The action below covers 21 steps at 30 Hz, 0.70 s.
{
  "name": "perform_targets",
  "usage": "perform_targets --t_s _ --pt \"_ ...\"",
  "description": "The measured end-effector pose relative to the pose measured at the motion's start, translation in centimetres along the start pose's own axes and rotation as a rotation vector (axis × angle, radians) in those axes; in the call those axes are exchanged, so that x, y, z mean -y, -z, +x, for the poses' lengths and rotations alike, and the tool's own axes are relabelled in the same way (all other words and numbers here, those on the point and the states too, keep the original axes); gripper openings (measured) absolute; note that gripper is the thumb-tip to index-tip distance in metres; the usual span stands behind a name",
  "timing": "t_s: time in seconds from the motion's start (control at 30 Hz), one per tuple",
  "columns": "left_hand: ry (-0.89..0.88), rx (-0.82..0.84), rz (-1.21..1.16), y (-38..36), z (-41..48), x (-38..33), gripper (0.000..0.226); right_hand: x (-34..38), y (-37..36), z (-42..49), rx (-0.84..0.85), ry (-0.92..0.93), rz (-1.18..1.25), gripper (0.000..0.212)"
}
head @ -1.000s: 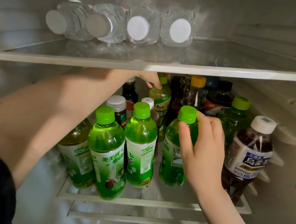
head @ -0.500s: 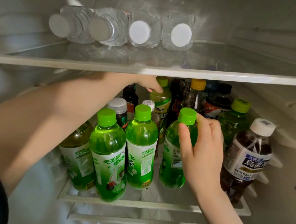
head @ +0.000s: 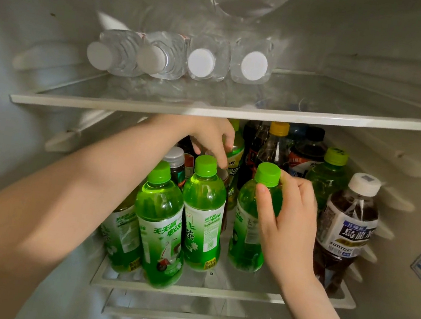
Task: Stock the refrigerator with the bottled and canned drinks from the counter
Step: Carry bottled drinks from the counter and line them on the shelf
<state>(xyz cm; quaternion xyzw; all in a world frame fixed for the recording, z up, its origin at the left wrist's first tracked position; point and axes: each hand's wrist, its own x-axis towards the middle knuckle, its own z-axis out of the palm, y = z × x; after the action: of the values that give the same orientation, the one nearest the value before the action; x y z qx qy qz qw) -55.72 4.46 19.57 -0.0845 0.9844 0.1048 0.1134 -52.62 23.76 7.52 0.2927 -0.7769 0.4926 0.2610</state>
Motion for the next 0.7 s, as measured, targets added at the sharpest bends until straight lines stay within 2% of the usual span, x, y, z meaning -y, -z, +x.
perform_targets --t_s 0.13,0.27,0.57,0.7 --pt "-0.049 0.009 0.167 -0.4 -0.7 -0.7 0.037 0.6 0.9 -2.4 -0.052 0.027 0.120 0.033" --pt "-0.083 0.018 0.257 -0.5 -1.1 -1.3 0.034 0.8 2.1 -4.8 -0.159 -0.019 0.223 0.032" --pt "-0.218 0.028 0.258 -0.7 -1.3 -3.7 0.024 0.4 6.3 -7.4 -0.328 -0.132 0.271 0.033" --pt "-0.287 0.048 0.300 -1.3 -1.8 -5.9 0.026 0.4 7.5 -8.2 -0.335 -0.187 0.274 0.029"
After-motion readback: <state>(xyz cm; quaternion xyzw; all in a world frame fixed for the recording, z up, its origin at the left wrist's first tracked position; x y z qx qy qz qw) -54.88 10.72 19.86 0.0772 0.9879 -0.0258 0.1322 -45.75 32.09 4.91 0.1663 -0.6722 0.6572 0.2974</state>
